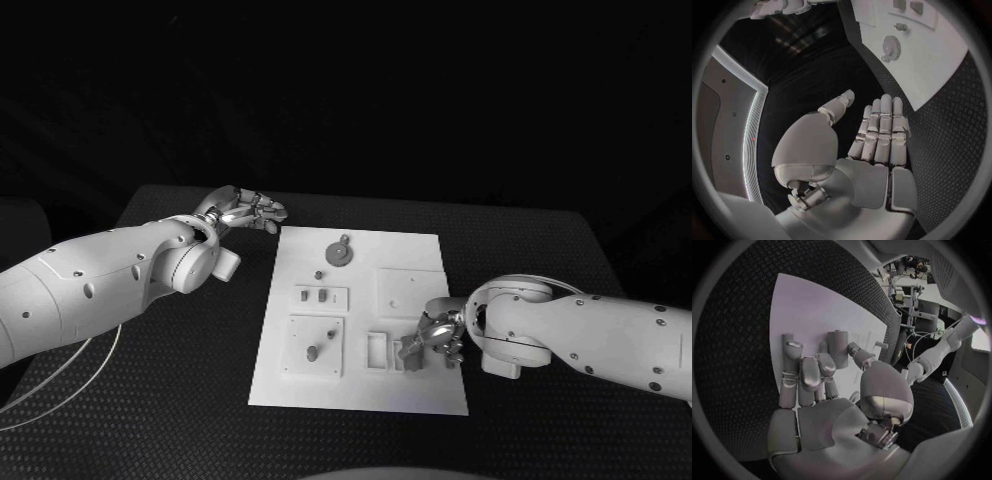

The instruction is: Assemble the parts on the task board

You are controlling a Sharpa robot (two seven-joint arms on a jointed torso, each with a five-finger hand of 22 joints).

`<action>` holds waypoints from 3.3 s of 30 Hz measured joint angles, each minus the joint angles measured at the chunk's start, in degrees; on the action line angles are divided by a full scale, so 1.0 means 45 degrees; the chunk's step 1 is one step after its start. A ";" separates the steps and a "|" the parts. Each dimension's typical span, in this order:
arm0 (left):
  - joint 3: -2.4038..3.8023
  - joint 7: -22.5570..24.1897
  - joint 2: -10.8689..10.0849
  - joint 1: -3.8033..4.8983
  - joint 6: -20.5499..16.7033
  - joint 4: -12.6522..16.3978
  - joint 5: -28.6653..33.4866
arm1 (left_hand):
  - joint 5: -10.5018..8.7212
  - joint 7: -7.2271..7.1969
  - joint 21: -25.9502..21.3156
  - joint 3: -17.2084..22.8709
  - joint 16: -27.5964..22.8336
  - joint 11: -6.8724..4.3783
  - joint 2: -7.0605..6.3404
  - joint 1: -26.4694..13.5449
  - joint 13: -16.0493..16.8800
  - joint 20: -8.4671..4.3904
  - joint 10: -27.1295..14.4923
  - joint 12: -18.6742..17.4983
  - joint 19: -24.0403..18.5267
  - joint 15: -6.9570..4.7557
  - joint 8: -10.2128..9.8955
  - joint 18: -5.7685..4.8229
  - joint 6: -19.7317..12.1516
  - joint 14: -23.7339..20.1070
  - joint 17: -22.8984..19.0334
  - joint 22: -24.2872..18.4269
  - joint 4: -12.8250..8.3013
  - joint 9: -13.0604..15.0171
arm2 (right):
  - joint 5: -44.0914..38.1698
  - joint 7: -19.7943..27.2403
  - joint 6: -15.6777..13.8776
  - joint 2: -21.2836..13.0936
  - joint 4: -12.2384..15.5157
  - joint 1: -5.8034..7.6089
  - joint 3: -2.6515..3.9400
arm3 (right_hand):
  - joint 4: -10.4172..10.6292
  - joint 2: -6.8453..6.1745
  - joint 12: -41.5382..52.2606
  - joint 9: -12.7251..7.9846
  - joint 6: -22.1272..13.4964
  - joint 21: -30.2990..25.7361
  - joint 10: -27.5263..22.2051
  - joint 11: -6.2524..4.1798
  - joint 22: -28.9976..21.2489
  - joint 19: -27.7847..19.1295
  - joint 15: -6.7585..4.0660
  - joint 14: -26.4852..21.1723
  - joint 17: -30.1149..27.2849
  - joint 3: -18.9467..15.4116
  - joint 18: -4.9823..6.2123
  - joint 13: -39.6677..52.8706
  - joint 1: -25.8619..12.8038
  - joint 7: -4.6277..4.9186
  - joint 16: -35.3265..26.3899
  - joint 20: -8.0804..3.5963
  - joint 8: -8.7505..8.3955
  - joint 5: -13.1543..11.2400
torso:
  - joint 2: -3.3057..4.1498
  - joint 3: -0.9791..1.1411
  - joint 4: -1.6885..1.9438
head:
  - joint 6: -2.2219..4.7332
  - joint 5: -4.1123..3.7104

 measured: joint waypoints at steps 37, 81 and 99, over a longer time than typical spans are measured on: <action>-0.0003 -0.0016 0.0037 0.0000 0.0024 -0.0005 0.0003 | 0.0000 0.0000 0.0000 -0.0033 -0.0049 0.0000 0.0000 0.0000 -0.0008 0.0000 0.0000 0.0000 0.0000 0.0000 0.0000 0.0001 0.0000 0.0000 0.0038 -0.0014 0.0033 0.0000 | 0.2958 -0.0223 -0.0456 0.0865 -0.0016 0.0674 -0.0091 | -0.0607 0.0205 0.0000 -0.0063 0.0240 0.0003 0.0068 -0.0038 -0.0003 -0.0038 -0.0053 -0.0042 -0.0189 0.0344 0.0000 -0.0012 -0.1166 -0.0239 0.0044 0.0051 -0.0103 0.0089 | 0.0009 0.0018 -0.0013 | 0.0033 0.0070; -0.0002 -0.0021 -0.0016 0.0000 0.0039 0.0003 0.0004 | 0.0000 -0.0044 0.0000 0.0003 -0.0049 0.0000 0.0000 0.0000 -0.0016 0.0000 0.0000 0.0000 0.0000 0.0000 0.0000 0.0001 -0.0044 0.0000 0.0083 -0.0029 0.0068 0.0000 | 0.2872 -0.0433 -0.0209 0.1201 -0.0288 0.0398 -0.0061 | -0.0605 0.0077 -0.0001 -0.0079 0.0226 0.0055 0.0077 -0.0052 -0.0005 -0.0017 -0.0057 -0.0093 -0.0326 0.0415 0.0003 -0.0038 -0.1393 -0.0224 0.0088 0.0077 -0.0181 0.0086 | 0.0004 0.0011 -0.0006 | -0.0055 0.0171; -0.0002 -0.0027 -0.0032 0.0000 0.0046 0.0006 0.0004 | 0.0000 -0.0044 0.0000 -0.0028 -0.0098 0.0000 0.0000 0.0000 -0.0014 0.0000 0.0000 0.0000 0.0000 0.0000 0.0000 0.0001 -0.0044 0.0000 0.0107 -0.0028 0.0099 0.0000 | 0.2701 -0.0413 -0.0249 0.1253 -0.0378 0.0362 -0.0059 | 0.0337 -0.1467 -0.0564 -0.0073 0.0323 0.0053 -0.0453 0.0007 -0.0006 -0.0117 -0.0076 -0.0397 -0.0895 0.1278 0.0067 -0.0377 -0.1863 -0.0024 -0.0060 0.0071 -0.0416 0.0086 | 0.0006 0.0015 -0.0011 | -0.0073 0.0188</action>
